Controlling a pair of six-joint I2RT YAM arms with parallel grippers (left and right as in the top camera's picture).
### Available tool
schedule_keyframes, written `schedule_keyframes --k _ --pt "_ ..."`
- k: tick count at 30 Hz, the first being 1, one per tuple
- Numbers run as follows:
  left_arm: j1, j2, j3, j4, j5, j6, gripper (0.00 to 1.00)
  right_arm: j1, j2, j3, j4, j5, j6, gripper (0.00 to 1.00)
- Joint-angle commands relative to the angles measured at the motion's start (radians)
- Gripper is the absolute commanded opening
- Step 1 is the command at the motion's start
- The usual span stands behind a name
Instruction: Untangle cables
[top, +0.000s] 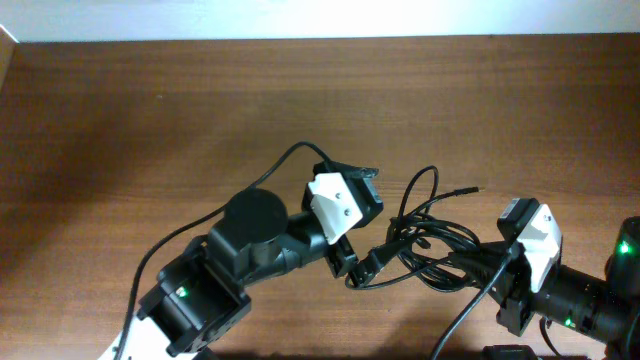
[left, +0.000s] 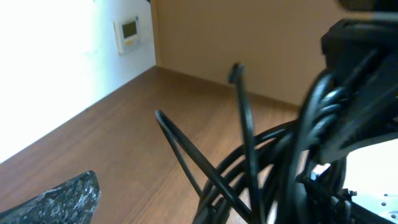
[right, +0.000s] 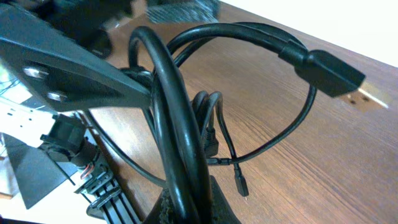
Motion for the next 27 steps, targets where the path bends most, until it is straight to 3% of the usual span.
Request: schedule_keyframes --k 1,10,12,14,15,16,18,20,27 --pt "0.004 0.029 0.000 0.003 0.013 -0.013 0.99 -0.003 -0.010 0.018 0.003 -0.100 -0.050 0.04" --pt "0.004 0.067 0.000 -0.058 0.013 -0.013 0.97 -0.003 -0.010 0.018 0.014 -0.217 -0.120 0.04" --pt "0.004 0.074 0.000 -0.057 0.013 -0.013 0.84 -0.003 -0.010 0.018 0.032 -0.220 -0.120 0.04" --pt "0.003 0.080 0.000 -0.057 0.016 -0.013 0.51 -0.003 -0.010 0.018 0.035 -0.220 -0.119 0.09" --pt "0.003 0.082 0.000 -0.059 0.023 -0.013 0.38 -0.003 -0.010 0.018 0.035 -0.220 -0.119 0.19" --pt "0.003 0.082 0.000 -0.059 0.031 -0.013 0.32 -0.003 -0.010 0.018 0.035 -0.220 -0.111 0.28" --pt "0.003 0.082 0.000 -0.059 0.032 -0.013 0.05 -0.003 -0.010 0.018 0.035 -0.219 -0.108 0.49" --pt "0.003 0.082 0.000 -0.055 0.032 -0.013 0.00 -0.003 -0.010 0.018 0.034 -0.208 -0.108 0.68" --pt "0.004 0.082 0.000 -0.032 0.032 -0.013 0.00 -0.003 -0.010 0.018 0.021 -0.163 -0.108 0.69"
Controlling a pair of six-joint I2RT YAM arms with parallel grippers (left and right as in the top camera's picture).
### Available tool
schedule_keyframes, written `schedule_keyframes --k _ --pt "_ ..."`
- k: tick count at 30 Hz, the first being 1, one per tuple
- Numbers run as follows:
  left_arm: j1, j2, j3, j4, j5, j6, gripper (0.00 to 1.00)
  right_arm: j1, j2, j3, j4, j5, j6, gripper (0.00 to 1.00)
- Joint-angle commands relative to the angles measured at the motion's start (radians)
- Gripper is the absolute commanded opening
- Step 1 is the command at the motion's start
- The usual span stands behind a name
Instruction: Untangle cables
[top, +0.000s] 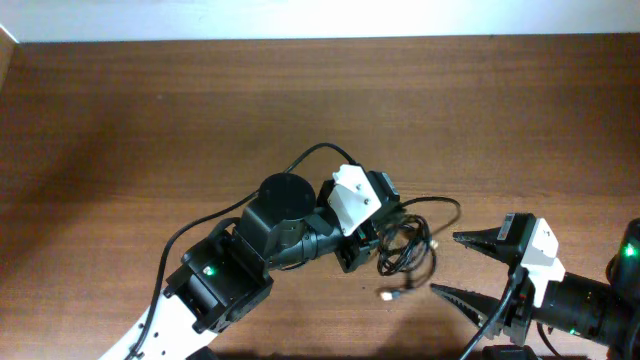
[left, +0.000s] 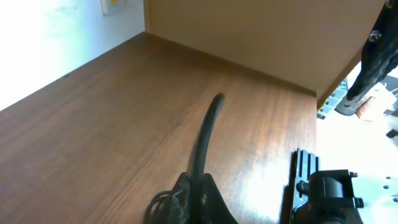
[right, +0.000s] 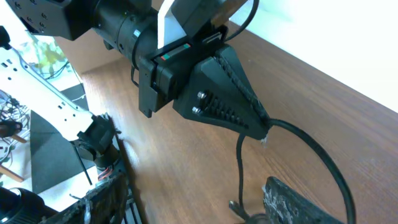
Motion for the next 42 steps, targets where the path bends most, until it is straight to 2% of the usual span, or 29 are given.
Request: schedule_keyframes --k 1,7,11,12,18,20,21,22,23,24,26,28,32,40,42 --pt "0.003 -0.004 0.001 -0.001 -0.004 0.005 0.00 -0.002 -0.004 0.014 -0.014 0.017 0.004 0.69" --pt "0.004 -0.004 0.001 -0.043 -0.109 0.004 0.00 -0.002 -0.004 0.014 -0.048 0.124 0.005 0.71" --pt "0.004 -0.004 0.001 -0.046 -0.254 0.004 0.00 -0.002 -0.004 0.014 -0.049 0.271 0.110 0.74" --pt "0.004 -0.004 0.001 -0.050 -0.287 0.004 0.06 -0.002 -0.004 0.014 -0.049 0.300 0.136 0.74" --pt "0.004 0.021 0.001 -0.163 -0.717 0.004 0.21 -0.002 -0.004 0.014 -0.049 0.343 0.173 0.75" --pt "0.004 0.045 0.001 -0.194 -0.761 0.003 0.27 -0.002 -0.004 0.014 -0.049 0.343 0.173 0.75" --pt "0.004 0.056 0.001 -0.202 -0.760 -0.006 0.44 -0.002 -0.004 0.014 -0.049 0.343 0.173 0.75" --pt "0.004 0.070 0.001 -0.211 -0.759 -0.043 0.66 -0.002 -0.004 0.014 -0.050 0.343 0.173 0.75" --pt "0.004 0.082 0.001 -0.219 -0.750 -0.079 0.94 -0.002 -0.004 0.014 -0.051 0.343 0.173 0.75" --pt "0.004 0.091 0.001 -0.226 -0.728 -0.099 0.98 -0.002 -0.004 0.014 -0.054 0.343 0.174 0.75" --pt "0.004 0.105 0.001 -0.232 -0.652 -0.105 0.99 -0.002 -0.004 0.014 -0.063 0.343 0.173 0.75" --pt "0.004 0.122 0.001 -0.235 -0.472 -0.104 0.99 -0.002 -0.004 0.014 -0.068 0.343 0.173 0.75" --pt "0.004 0.159 0.001 -0.267 -0.311 -0.104 0.99 -0.002 -0.004 0.014 -0.067 0.375 0.174 0.75" --pt "-0.003 0.292 0.001 -0.309 -0.027 -0.104 0.99 -0.002 -0.004 0.014 -0.063 0.687 0.419 0.75" --pt "-0.019 0.313 0.001 -0.315 -0.020 -0.104 0.99 -0.002 -0.004 0.014 -0.063 0.737 0.454 0.75"
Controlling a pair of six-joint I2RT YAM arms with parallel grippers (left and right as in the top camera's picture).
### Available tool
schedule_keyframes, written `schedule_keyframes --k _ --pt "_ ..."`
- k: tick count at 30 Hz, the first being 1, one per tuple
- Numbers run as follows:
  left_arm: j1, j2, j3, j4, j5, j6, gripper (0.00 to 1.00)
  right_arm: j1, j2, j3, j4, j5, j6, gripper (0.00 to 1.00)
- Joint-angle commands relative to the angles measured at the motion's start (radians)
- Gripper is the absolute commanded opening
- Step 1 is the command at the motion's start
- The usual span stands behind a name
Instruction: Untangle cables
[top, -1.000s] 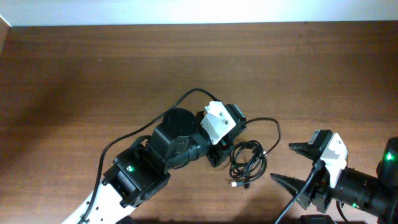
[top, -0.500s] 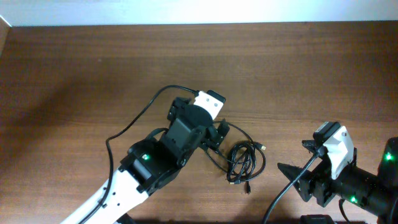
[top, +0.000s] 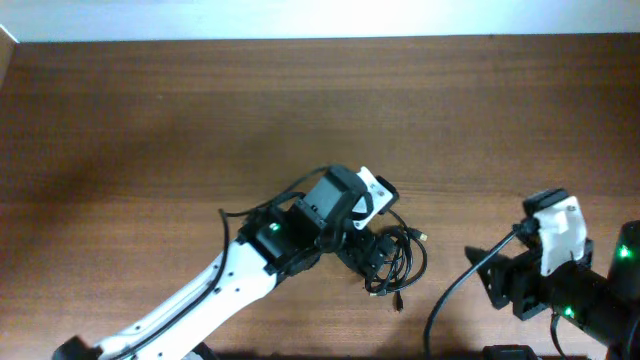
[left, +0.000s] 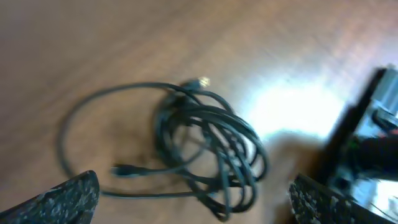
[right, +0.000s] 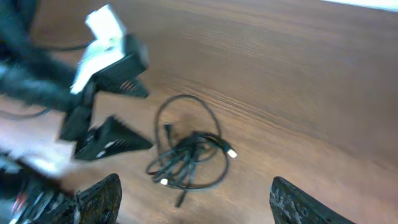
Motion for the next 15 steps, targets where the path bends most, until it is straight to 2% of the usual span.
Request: schedule_keyframes --k 1,7,11,15 --pt "-0.030 0.040 0.001 -0.013 0.116 -0.008 0.99 -0.002 -0.004 0.014 0.003 0.161 0.117 0.75" --pt "-0.066 0.118 0.001 -0.078 0.102 -0.002 0.99 -0.002 -0.004 0.014 0.003 0.161 0.117 0.75" --pt "-0.069 0.188 0.001 -0.108 0.101 -0.002 0.86 -0.002 -0.004 0.014 0.003 0.161 0.117 0.76" --pt "-0.069 0.270 0.001 -0.105 0.099 -0.002 0.87 -0.002 -0.004 0.014 0.003 0.161 0.116 0.76"
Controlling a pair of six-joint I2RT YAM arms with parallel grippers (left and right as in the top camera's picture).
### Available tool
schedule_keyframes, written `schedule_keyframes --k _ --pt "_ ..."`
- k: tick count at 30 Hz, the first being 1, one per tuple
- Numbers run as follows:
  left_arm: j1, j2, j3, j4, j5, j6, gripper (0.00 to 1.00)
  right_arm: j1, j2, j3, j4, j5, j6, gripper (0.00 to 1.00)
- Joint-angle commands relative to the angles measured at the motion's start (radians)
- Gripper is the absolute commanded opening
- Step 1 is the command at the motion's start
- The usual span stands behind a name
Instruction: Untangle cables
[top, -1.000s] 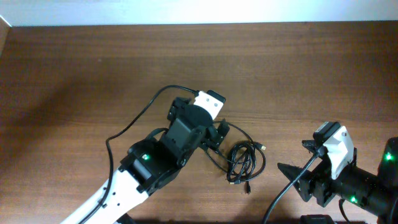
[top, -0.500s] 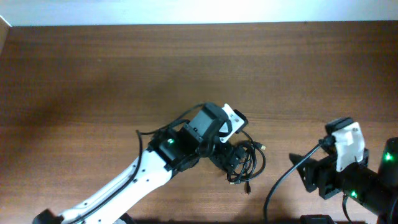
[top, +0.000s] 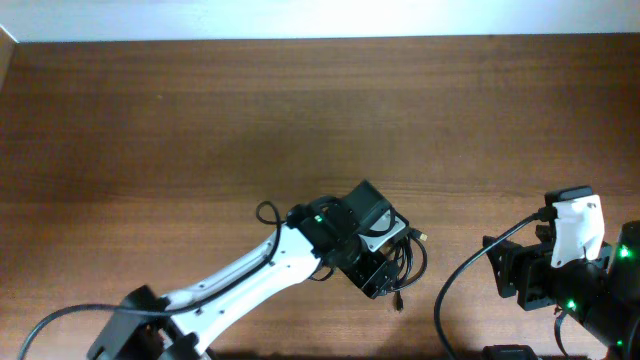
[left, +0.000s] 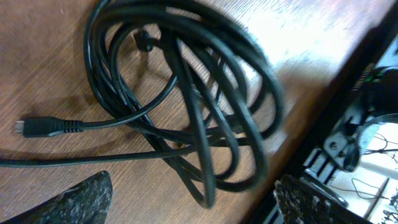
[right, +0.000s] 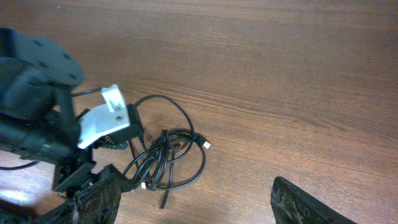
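Note:
A tangle of black cables lies on the wooden table, a gold-tipped plug sticking out at its right. My left gripper hangs open low over the bundle's left part. In the left wrist view the coil fills the frame between the spread fingers, with a small plug at the left. My right gripper is open and empty, standing off to the right of the bundle; in the overhead view the right gripper is near the front right edge.
The brown table stretches bare to the back and left. The left arm reaches in from the front left. The table's front edge runs close behind the coil in the left wrist view.
My left gripper has come down closer over the bundle and its wrist has turned. The right arm has drawn back a little to the right. The cables lie where they were.
At first both grippers were shut on the bundle, holding it between them above the table. Then the right gripper stood open and apart while the left still held the cables. Later the bundle lay on the table under my open left gripper, which is now lower over it.

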Motion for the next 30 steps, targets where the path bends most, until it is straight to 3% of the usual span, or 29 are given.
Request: schedule_keyframes --k 1,4,7,10,17,23,27,30 --pt "-0.005 0.074 0.001 0.000 0.011 0.002 0.87 -0.002 -0.004 0.014 0.003 0.016 0.011 0.76" --pt "-0.005 0.115 0.001 0.000 0.011 0.002 0.84 -0.002 -0.004 0.014 0.003 0.016 0.011 0.76" --pt "-0.005 0.144 0.001 0.021 0.011 0.002 0.65 -0.002 -0.004 0.014 0.003 0.016 0.011 0.76" --pt "-0.005 0.150 0.001 0.068 0.011 0.002 0.00 -0.002 -0.004 0.014 0.003 0.016 0.011 0.76" --pt "-0.005 0.108 0.042 0.113 0.073 0.002 0.00 -0.002 -0.004 0.014 0.000 0.016 0.011 0.75" --pt "0.001 -0.051 0.133 0.122 -0.064 0.002 0.00 -0.002 -0.004 0.014 -0.002 0.016 0.026 0.75" --pt "0.000 -0.200 0.158 0.255 -0.085 0.002 0.00 -0.002 -0.004 0.013 -0.004 0.010 0.053 0.76" --pt "0.000 -0.272 0.157 0.335 -0.084 0.002 0.00 -0.002 -0.004 0.013 -0.005 -0.008 0.053 0.83"
